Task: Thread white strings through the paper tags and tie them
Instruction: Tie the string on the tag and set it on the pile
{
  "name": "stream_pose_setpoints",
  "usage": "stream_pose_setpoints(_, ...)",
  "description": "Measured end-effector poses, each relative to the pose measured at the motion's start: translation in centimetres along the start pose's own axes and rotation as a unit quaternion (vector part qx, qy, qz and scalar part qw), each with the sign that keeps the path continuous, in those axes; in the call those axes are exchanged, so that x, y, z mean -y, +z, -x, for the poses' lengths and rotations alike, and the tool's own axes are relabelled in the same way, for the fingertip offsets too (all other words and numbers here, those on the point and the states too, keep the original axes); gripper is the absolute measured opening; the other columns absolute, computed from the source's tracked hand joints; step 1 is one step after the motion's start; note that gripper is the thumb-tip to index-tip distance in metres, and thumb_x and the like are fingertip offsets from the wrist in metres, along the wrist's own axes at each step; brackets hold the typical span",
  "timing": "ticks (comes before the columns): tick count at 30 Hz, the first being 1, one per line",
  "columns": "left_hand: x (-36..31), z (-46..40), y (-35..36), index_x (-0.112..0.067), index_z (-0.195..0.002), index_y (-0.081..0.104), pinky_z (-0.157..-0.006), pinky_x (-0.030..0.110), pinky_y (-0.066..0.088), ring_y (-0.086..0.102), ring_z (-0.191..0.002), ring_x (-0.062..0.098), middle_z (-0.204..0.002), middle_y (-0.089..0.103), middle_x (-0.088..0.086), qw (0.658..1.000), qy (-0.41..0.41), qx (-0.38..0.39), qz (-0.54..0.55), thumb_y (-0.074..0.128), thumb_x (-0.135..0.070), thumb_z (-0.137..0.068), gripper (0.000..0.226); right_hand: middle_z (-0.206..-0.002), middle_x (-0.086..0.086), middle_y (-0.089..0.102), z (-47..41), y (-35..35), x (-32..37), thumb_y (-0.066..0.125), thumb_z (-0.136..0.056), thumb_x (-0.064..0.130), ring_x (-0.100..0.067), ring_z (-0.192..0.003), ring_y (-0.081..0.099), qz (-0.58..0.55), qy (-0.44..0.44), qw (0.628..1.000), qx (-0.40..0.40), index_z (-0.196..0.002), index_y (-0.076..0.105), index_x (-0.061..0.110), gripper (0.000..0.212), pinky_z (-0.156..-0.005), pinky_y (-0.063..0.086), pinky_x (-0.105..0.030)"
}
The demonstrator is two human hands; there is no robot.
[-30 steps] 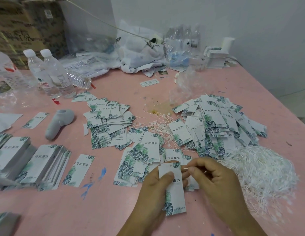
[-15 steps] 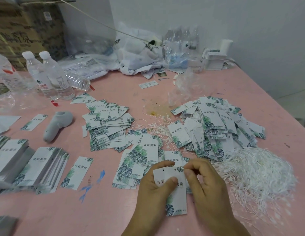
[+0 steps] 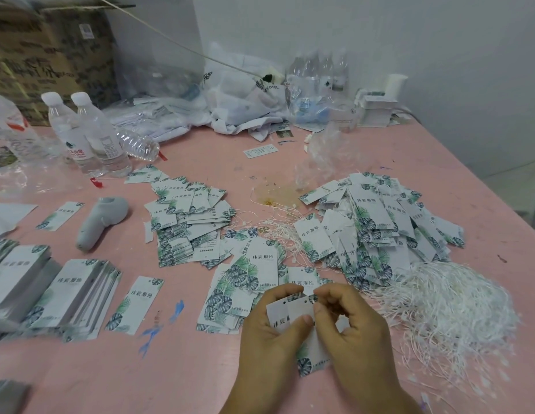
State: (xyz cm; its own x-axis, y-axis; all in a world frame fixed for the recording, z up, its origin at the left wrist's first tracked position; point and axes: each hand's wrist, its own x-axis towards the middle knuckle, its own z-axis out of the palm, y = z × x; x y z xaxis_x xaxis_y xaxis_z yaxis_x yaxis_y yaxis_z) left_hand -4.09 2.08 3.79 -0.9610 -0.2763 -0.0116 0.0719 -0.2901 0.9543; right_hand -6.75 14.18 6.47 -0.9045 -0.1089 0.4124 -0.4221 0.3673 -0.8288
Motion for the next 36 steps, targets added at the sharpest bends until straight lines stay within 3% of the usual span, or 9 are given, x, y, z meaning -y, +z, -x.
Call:
stream_pose_setpoints(9, -0.8, 0.3, 0.4, -0.029, -0.096, 0.072, -0.063, 0.027, 0.057, 0.072, -0.073, 0.020, -0.087, 0.074, 0.013, 1.000, 0.006, 0.001, 0.006, 0.079, -0.005, -0.069, 0.036, -0.084, 0.017, 0.065, 0.2, 0.0, 0.1, 0.064, -0.079, 0.014, -0.002, -0.076, 0.061, 0.006, -0.010, 1.000, 0.010, -0.094, 0.059, 0.044, 0.033, -0.067, 0.041, -0.002)
stream_pose_setpoints(23, -1.5, 0.7, 0.6, -0.026, -0.096, 0.072, -0.064, 0.027, 0.057, 0.073, -0.075, 0.020, -0.087, 0.075, 0.013, 1.000, 0.006, 0.012, 0.006, 0.080, -0.008, -0.072, 0.031, -0.086, 0.019, 0.065, 0.2, -0.1, 0.4, 0.064, -0.079, 0.016, 0.000, -0.079, 0.063, 0.013, 0.012, 1.000, 0.015, -0.093, 0.059, 0.044, 0.032, -0.067, 0.041, -0.002)
stream_pose_setpoints(28, -1.5, 0.7, 0.6, -0.022, -0.095, 0.073, -0.067, 0.027, 0.058, 0.074, -0.077, 0.021, -0.087, 0.076, 0.015, 0.999, -0.004, 0.021, 0.028, 0.080, -0.004, -0.071, 0.030, -0.081, 0.014, 0.065, 0.1, -0.2, 0.2, 0.073, -0.081, 0.000, -0.004, -0.073, 0.061, -0.020, 0.049, 0.998, 0.027, -0.100, 0.059, 0.045, 0.051, -0.067, 0.042, -0.004)
stream_pose_setpoints(31, -1.3, 0.5, 0.2, -0.024, -0.097, 0.073, -0.069, 0.029, 0.058, 0.073, -0.079, 0.022, -0.091, 0.075, 0.013, 0.999, 0.005, 0.039, 0.008, 0.074, -0.006, -0.073, 0.030, -0.070, 0.009, 0.059, -0.1, -0.4, -0.1, 0.074, -0.082, 0.007, -0.005, -0.059, 0.050, -0.031, 0.059, 0.997, 0.042, -0.103, 0.061, 0.048, 0.047, -0.059, 0.042, -0.010)
stream_pose_setpoints(33, -1.2, 0.3, -0.1, -0.023, -0.100, 0.073, -0.072, 0.039, 0.058, 0.071, -0.082, 0.029, -0.094, 0.074, 0.016, 0.999, -0.004, 0.040, 0.014, 0.072, -0.016, -0.068, 0.033, -0.068, 0.005, 0.057, -0.2, -0.5, -0.4, 0.073, -0.083, 0.012, -0.003, -0.055, 0.045, -0.031, 0.064, 0.996, 0.046, -0.101, 0.065, 0.048, 0.040, -0.055, 0.041, -0.012)
stream_pose_setpoints(36, -1.1, -0.1, -0.4, -0.016, -0.102, 0.073, -0.075, 0.046, 0.057, 0.069, -0.084, 0.036, -0.100, 0.072, 0.024, 0.995, -0.041, 0.038, 0.084, 0.071, -0.022, -0.062, 0.040, -0.070, 0.002, 0.059, -0.2, -0.4, -0.9, 0.074, -0.084, 0.018, -0.006, -0.055, 0.048, -0.048, 0.088, 0.994, 0.054, -0.097, 0.066, 0.046, 0.031, -0.054, 0.046, -0.021)
